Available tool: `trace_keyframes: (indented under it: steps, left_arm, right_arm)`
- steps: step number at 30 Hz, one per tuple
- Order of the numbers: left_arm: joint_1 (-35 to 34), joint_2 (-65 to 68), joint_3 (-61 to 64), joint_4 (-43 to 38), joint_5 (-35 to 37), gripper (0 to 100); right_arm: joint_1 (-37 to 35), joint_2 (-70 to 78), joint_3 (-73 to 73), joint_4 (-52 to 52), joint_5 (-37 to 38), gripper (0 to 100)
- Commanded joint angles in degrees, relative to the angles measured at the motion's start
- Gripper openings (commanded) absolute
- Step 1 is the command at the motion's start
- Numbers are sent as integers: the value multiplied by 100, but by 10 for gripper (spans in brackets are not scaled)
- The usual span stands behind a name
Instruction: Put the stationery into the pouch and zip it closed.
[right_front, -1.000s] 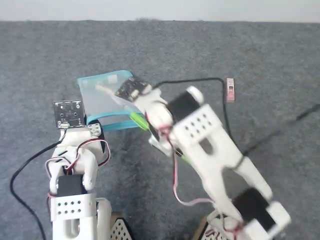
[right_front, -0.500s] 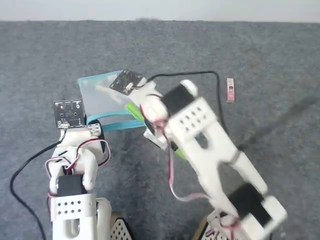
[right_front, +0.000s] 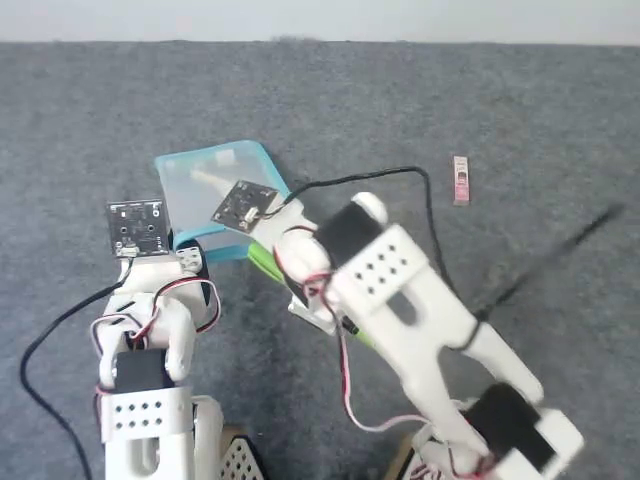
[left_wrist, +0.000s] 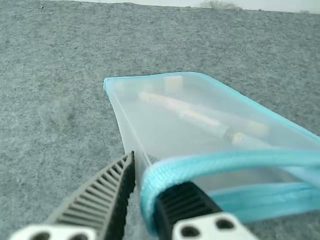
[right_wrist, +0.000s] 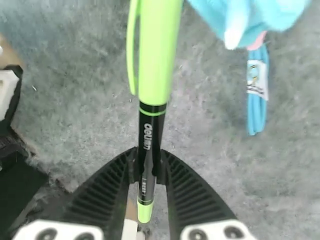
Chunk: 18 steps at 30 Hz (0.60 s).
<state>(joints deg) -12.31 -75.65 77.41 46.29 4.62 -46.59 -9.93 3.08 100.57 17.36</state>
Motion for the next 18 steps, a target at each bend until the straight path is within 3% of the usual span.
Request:
trace_keyframes:
  steps: [1, 18]
  left_arm:
    - [9, 0, -110, -202, -105, 12]
    - [9, -18, -110, -193, -114, 12]
  right_arm:
    - [40, 593, -492, 233, -97, 6]
    - [303, 2264, -2382, 242, -193, 6]
